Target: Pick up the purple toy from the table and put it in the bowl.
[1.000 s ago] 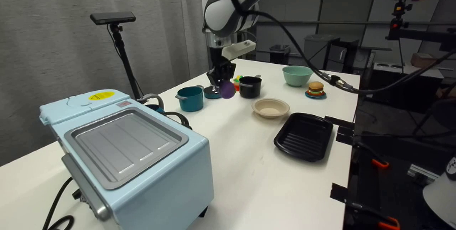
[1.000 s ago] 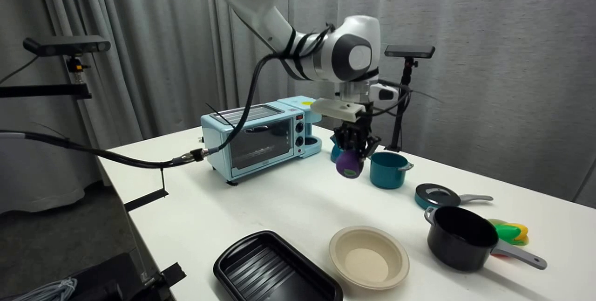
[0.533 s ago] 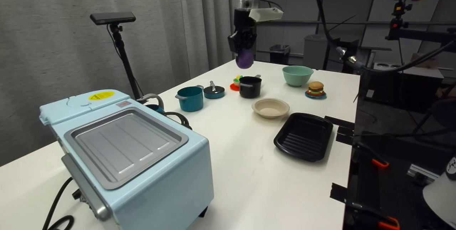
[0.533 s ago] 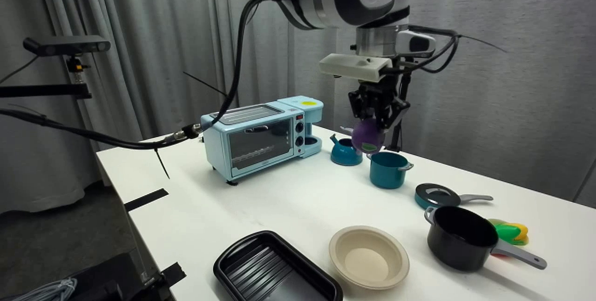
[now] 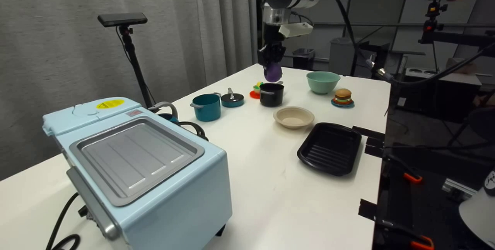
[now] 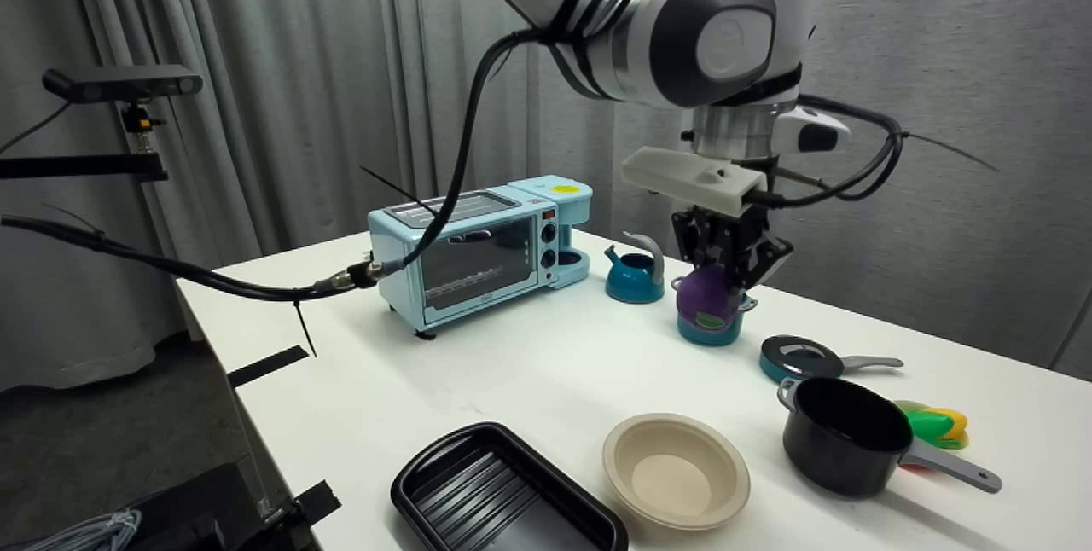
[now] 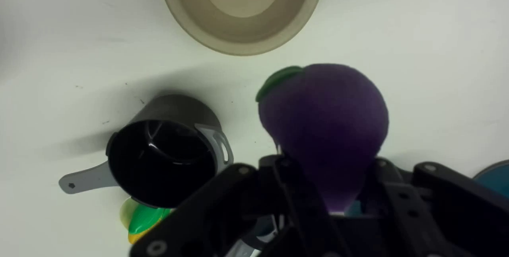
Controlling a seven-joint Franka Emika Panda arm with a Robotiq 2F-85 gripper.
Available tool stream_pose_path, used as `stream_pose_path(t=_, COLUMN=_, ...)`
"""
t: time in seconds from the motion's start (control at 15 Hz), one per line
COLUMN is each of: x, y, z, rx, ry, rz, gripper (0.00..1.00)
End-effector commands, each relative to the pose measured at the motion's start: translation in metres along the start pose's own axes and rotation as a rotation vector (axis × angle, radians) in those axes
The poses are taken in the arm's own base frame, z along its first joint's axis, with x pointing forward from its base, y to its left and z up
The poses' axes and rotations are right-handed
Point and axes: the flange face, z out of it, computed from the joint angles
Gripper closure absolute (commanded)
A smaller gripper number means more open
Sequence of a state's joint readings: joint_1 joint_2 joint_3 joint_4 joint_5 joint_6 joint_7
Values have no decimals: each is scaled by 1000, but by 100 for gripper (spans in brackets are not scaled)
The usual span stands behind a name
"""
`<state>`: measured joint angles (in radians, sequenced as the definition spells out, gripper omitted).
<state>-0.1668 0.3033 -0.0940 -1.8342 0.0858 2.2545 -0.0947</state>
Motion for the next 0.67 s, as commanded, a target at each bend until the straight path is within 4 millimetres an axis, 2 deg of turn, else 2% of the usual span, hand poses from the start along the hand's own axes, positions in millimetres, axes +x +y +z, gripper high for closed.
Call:
stream_pose_path(t=0.0, x=7, y=0, z=41, rx=-37, ry=-21, rz=-9, gripper=93)
stream_pose_path(t=0.33, x=-8, y=22, z=89, rx=-115, ry=-111, rz=1, gripper=93)
stream_pose_path(t=0.6, x=-18, y=28, z=117, rx=-161, ry=-161, rz=-38, gripper=93)
